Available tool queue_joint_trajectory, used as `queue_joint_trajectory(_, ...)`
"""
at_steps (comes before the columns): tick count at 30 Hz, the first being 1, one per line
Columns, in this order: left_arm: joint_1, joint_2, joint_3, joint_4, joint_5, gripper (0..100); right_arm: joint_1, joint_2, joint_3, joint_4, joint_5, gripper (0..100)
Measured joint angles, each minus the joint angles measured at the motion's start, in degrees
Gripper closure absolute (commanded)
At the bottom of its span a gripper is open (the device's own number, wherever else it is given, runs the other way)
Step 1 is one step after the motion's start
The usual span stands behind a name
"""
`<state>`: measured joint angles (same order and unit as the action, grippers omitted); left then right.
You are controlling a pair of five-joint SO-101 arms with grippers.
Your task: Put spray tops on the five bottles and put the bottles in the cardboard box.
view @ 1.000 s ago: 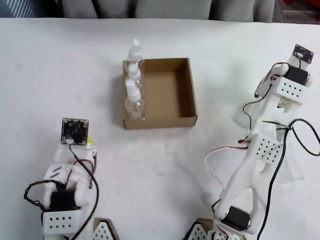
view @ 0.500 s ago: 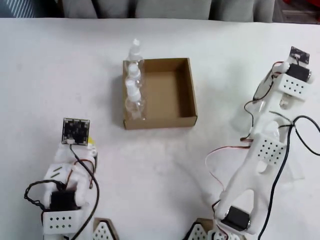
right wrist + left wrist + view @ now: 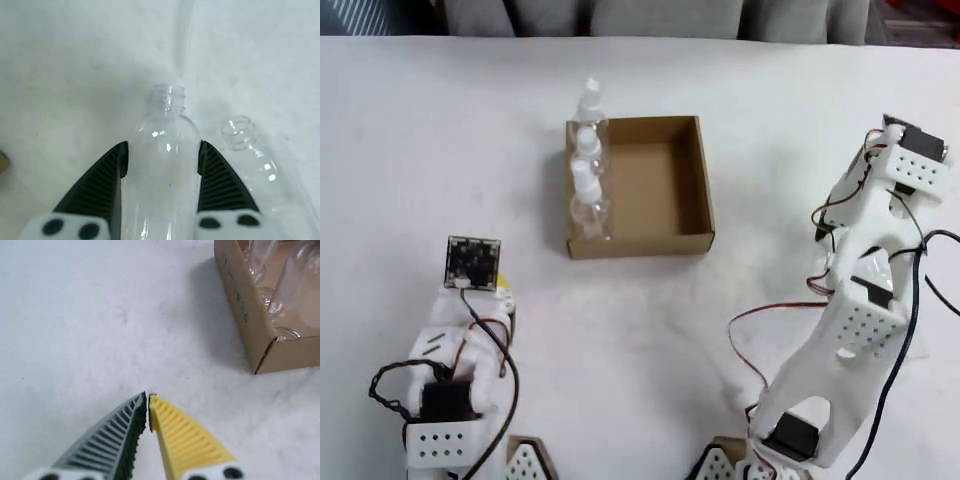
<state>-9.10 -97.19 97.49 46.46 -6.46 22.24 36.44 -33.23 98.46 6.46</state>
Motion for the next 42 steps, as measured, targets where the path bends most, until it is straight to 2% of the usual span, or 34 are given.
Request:
queue_joint_trajectory(7,0.0,0.0,0.0,0.0,0.0,98,-0.5,-15.4,21.4,-9.0,2.7,98.2)
queue_joint_trajectory(14,0.0,0.0,0.0,0.0,0.0,98,-1.1,-32.2,49.1,-30.7,3.6,98.1)
queue_joint_trajectory(19,0.0,0.0,0.0,0.0,0.0,98,-1.4,-36.8,61.0,-43.1,9.6,94.5)
queue_joint_trajectory(25,0.0,0.0,0.0,0.0,0.0,98,-1.4,-37.7,62.9,-43.8,11.8,76.2)
queue_joint_trajectory(31,0.0,0.0,0.0,0.0,0.0,98,-1.4,-39.3,62.1,-37.6,12.0,75.5)
queue_joint_trajectory(37,0.0,0.0,0.0,0.0,0.0,98,-0.9,-41.9,54.9,-28.8,12.0,75.9)
queue_joint_trajectory(42,0.0,0.0,0.0,0.0,0.0,98,2.7,-40.2,44.7,-27.7,6.5,79.5)
